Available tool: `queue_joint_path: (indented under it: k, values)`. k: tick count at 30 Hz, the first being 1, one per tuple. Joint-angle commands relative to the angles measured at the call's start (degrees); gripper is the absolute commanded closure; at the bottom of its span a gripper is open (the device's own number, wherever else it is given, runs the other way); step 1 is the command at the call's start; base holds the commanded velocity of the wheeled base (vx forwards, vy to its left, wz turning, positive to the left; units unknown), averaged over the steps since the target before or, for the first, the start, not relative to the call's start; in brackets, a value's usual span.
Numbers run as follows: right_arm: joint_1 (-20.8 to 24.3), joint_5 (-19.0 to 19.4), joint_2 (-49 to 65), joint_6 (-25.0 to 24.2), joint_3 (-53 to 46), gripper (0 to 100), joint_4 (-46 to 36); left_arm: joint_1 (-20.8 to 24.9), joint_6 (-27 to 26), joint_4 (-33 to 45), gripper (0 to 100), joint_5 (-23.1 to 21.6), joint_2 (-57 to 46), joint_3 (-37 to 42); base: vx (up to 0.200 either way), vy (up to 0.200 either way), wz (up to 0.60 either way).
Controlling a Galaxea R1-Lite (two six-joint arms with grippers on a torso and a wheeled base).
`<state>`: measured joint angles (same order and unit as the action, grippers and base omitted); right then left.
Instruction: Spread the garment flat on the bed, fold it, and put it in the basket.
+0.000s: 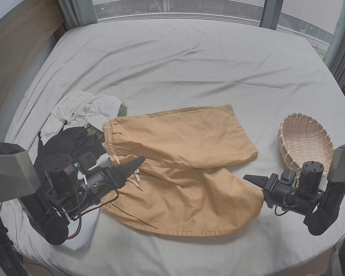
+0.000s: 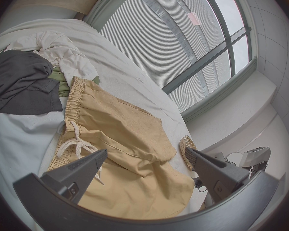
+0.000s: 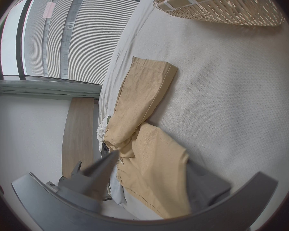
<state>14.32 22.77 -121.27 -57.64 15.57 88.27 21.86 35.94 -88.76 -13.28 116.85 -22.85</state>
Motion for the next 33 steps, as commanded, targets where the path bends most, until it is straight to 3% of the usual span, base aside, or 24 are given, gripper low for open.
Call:
queue_joint_path:
  k: [1,15,23,33]
  values:
    - [-0.17,-0.01,-0.90,-0.02,0.34,100,0.06,0.03,0.01,-0.01,0,0.00,0.14,0.08,0.000,0.000,0.00]
    - [1.67,-0.10,10.53,0.86,-2.47,100,0.06,0.11,0.10,-0.01,0,0.00,0.22,0.96,0.000,0.000,0.00]
    - [5.10,-0.36,6.31,6.84,-5.02,100,0.06,0.03,0.01,-0.01,0,0.09,0.22,1.93,0.000,0.000,0.00]
    - [4.92,-0.36,-0.81,7.45,-7.48,100,0.15,0.03,0.01,-0.01,0,0.09,0.75,2.37,0.000,0.000,0.00]
